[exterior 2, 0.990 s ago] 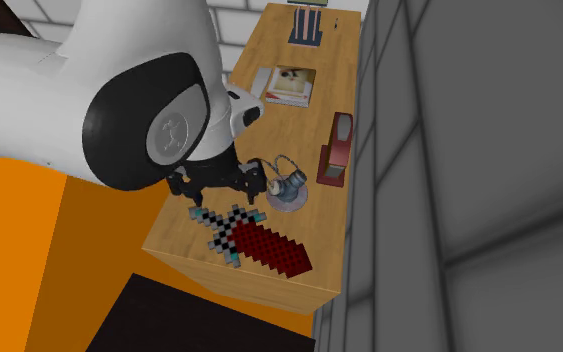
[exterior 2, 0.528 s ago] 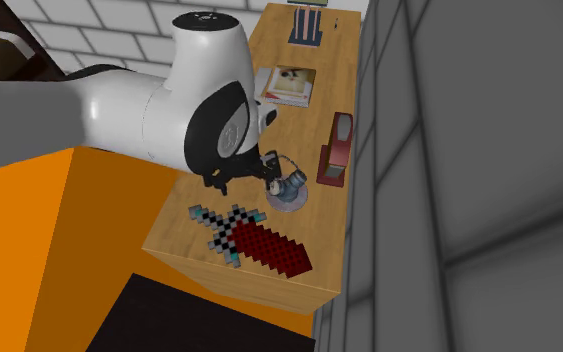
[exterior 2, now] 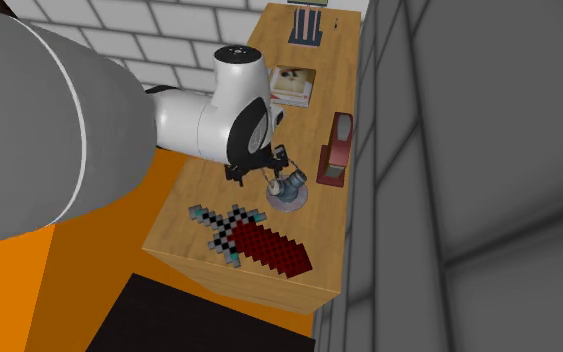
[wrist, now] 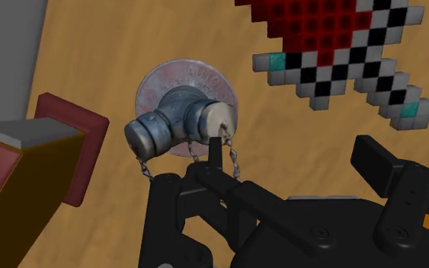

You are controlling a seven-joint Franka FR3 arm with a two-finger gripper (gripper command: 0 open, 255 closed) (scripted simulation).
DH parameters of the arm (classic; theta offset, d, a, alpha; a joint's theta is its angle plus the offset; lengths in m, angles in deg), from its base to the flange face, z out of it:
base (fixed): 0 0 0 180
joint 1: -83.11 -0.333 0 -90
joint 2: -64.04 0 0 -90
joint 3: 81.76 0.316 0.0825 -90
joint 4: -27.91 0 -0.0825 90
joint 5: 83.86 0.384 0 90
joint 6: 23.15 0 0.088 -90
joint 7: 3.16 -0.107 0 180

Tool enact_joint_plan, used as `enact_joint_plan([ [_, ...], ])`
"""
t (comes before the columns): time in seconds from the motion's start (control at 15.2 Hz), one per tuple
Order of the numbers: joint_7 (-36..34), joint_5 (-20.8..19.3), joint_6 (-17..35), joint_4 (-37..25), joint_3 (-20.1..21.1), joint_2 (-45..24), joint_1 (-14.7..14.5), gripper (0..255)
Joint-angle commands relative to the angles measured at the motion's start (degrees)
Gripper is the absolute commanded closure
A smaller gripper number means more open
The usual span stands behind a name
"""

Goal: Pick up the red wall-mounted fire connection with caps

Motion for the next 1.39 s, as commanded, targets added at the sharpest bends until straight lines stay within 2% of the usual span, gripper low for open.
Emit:
enact_joint_plan([
  [0.0,1.46,0.09,1.6,-3.11,0.29,-4.35,-0.03,0],
  [0.4,5.39,-0.1,4.71,-14.16,1.4,-17.58,0.08,0],
  [1.06,5.29,-0.21,8.94,-14.44,1.35,-22.09,0.05,0],
  [1.12,5.22,-0.22,9.02,-14.36,1.35,-22.09,0.0,255],
  [1.32,5.25,-0.22,9.06,-14.27,1.35,-22.04,0.02,255],
])
